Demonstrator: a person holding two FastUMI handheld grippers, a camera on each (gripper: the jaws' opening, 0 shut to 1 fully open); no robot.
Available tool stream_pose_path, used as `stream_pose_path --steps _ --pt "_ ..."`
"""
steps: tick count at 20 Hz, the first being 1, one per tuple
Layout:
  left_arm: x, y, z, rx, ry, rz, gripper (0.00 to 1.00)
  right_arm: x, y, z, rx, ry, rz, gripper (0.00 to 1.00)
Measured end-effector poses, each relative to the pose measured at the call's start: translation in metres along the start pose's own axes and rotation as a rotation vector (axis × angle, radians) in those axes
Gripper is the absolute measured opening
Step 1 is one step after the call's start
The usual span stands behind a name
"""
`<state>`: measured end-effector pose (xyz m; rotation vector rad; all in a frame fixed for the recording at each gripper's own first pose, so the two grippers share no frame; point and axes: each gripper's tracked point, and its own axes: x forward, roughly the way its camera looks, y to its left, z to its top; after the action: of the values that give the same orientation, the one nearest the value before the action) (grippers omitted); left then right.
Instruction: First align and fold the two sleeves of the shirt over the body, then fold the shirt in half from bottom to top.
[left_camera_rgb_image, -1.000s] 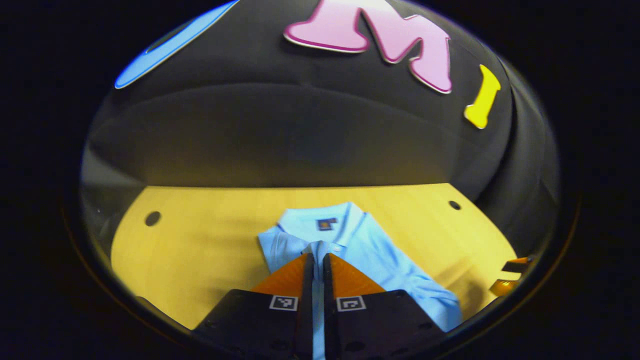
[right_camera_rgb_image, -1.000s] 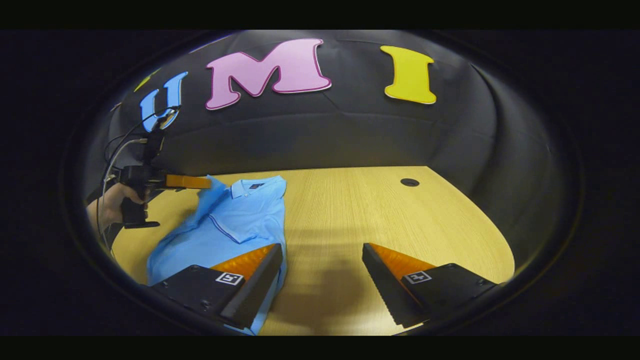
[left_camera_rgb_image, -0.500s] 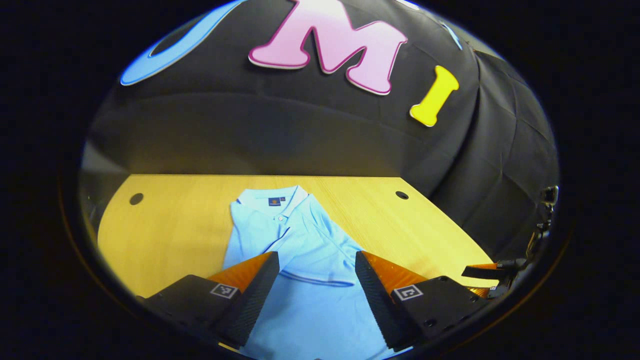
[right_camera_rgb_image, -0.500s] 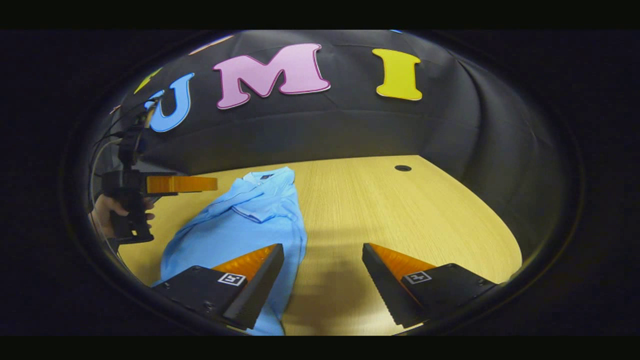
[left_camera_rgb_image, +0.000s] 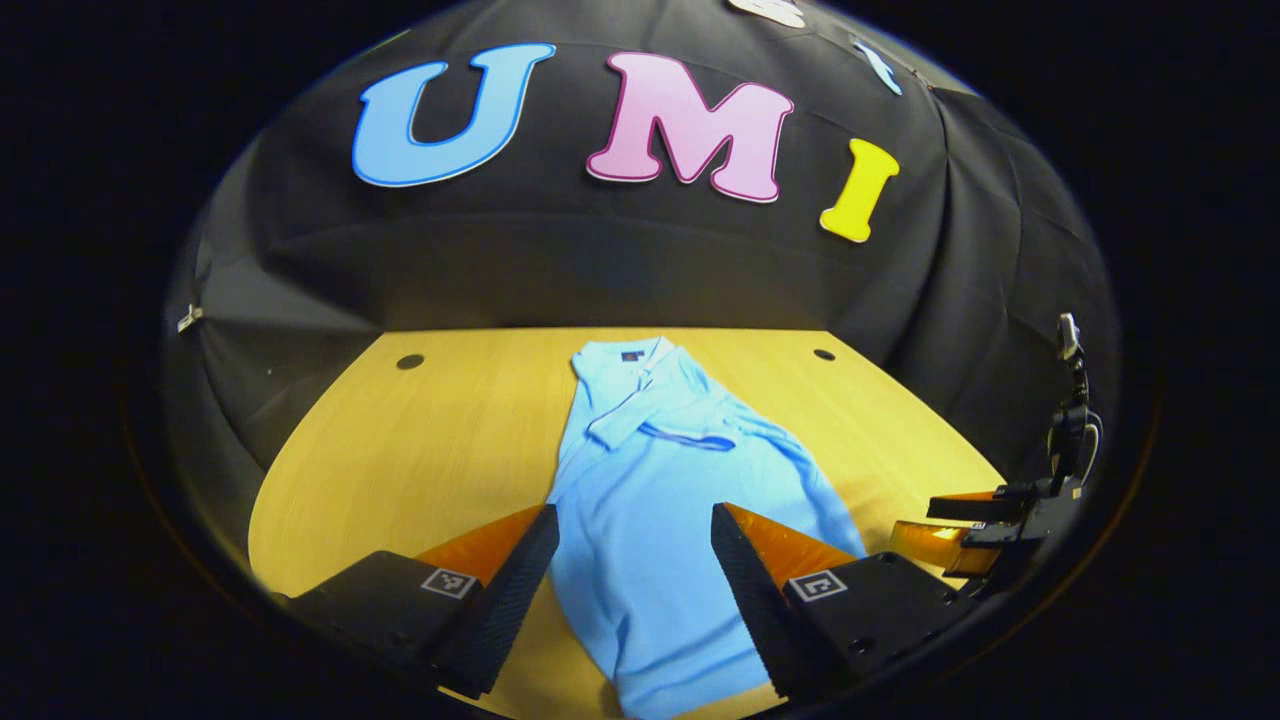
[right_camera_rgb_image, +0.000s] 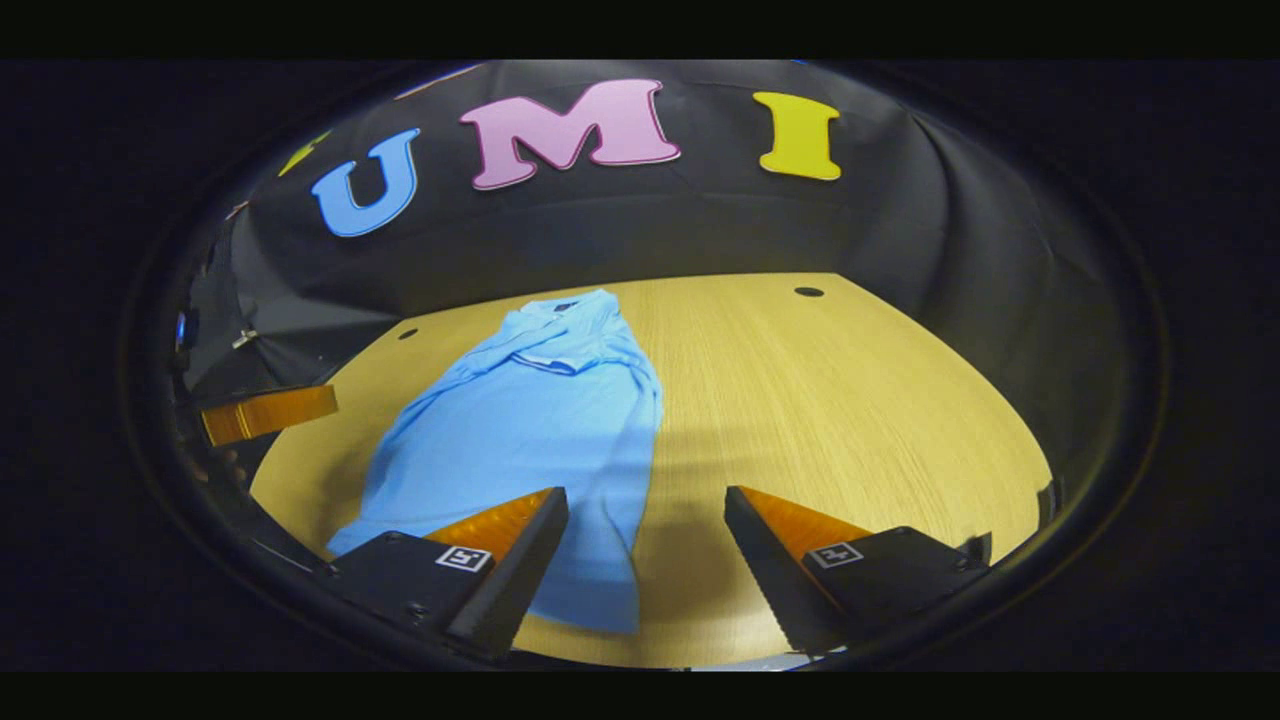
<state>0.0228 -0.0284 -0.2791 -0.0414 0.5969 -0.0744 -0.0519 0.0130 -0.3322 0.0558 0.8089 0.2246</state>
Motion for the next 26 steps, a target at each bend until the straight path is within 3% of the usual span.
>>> stream_pose_path --steps 10,17,18,19,20,21,23,24,25,26 --pt "-0.019 -0.005 -0.133 0.000 0.237 0.071 0.98 -0.012 0.021 -0.058 -0.048 0.112 0.010 0.98" --pt "-0.018 -0.004 -0.157 0.019 0.297 0.117 0.96 -0.007 0.018 -0.085 -0.056 0.178 0.004 0.98" --pt "-0.016 -0.004 -0.159 0.018 0.308 0.119 0.95 -0.006 0.019 -0.081 -0.072 0.157 0.003 0.92" --pt "-0.016 -0.006 -0.159 0.002 0.306 0.115 0.94 -0.005 0.021 -0.086 -0.086 0.171 0.000 0.99" --pt "-0.016 -0.007 -0.158 -0.009 0.309 0.123 0.94 -0.004 0.020 -0.084 -0.101 0.163 -0.006 0.92" --pt "-0.015 -0.007 -0.159 -0.009 0.309 0.125 0.89 -0.003 0.020 -0.086 -0.109 0.173 -0.011 0.98" --pt "-0.014 -0.013 -0.158 -0.002 0.308 0.109 0.85 0.000 0.024 -0.086 -0.102 0.172 -0.006 0.88" --pt "-0.013 -0.017 -0.158 0.008 0.307 0.096 0.81 0.002 0.025 -0.085 -0.099 0.171 -0.008 0.58" --pt "-0.010 -0.020 -0.158 0.014 0.315 0.087 0.71 0.003 0.027 -0.084 -0.097 0.182 0.004 0.61" --pt "-0.009 -0.023 -0.156 0.010 0.320 0.078 0.64 0.004 0.030 -0.084 -0.084 0.186 0.023 0.46"
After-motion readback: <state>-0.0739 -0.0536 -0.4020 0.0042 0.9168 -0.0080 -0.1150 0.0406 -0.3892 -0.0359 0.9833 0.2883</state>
